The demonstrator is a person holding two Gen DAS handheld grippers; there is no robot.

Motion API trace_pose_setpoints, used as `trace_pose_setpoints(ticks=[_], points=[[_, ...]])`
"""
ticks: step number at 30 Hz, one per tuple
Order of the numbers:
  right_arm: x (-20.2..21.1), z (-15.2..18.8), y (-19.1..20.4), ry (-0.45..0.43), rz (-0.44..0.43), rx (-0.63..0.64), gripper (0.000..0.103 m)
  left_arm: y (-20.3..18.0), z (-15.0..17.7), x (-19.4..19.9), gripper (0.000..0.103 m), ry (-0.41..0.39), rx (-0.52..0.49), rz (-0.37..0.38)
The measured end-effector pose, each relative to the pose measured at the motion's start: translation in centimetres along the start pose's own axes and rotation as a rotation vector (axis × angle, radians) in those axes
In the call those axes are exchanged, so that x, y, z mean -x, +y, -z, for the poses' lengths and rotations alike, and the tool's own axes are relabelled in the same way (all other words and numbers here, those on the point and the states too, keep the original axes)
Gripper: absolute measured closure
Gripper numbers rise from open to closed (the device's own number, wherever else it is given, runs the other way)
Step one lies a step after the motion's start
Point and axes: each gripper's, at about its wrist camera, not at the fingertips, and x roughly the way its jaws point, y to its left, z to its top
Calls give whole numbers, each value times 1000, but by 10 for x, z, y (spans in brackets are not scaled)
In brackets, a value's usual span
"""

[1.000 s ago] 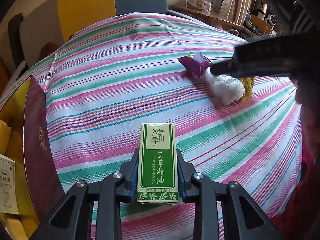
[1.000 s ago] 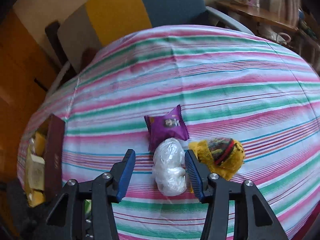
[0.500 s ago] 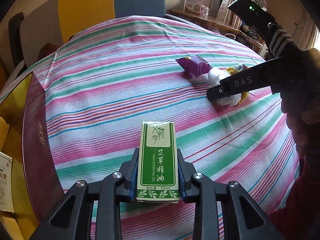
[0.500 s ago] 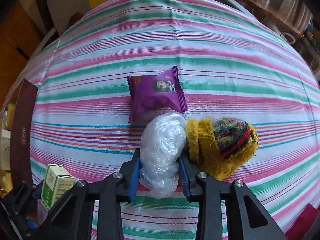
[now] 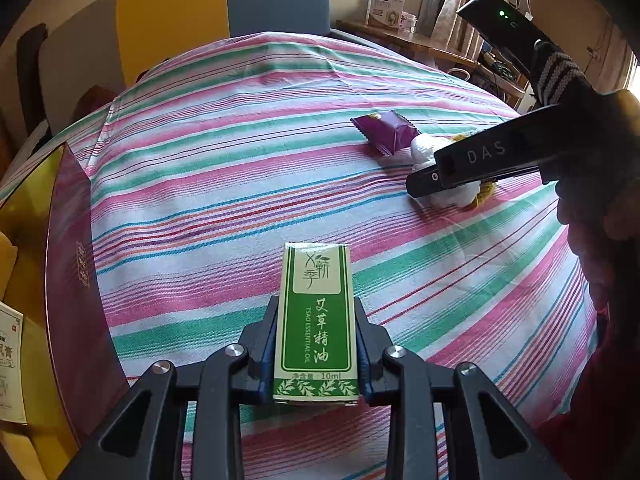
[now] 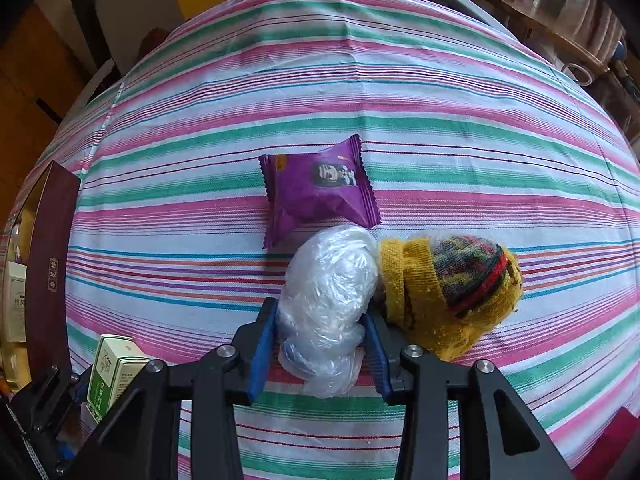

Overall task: Organize objects
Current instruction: 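Carry the green oil box into the tray and open the left tool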

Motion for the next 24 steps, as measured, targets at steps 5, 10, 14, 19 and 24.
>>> trace_pose_setpoints(ticks=[5, 10, 14, 19, 24], points=[[5, 0, -5, -8, 29, 6, 67, -2, 0, 4, 73, 8, -3, -11], [3, 3, -3, -16, 58, 56, 69, -3, -4, 47, 73, -68, 13, 103], [6, 5, -4, -23, 57, 71, 69, 31, -19, 94, 73, -134, 106, 153], [3, 6, -5, -21, 64, 79, 68, 123, -40, 122, 73, -172, 300, 113], [-4, 2, 2, -19, 73, 92, 68, 207, -46, 104, 73, -105, 466, 62]])
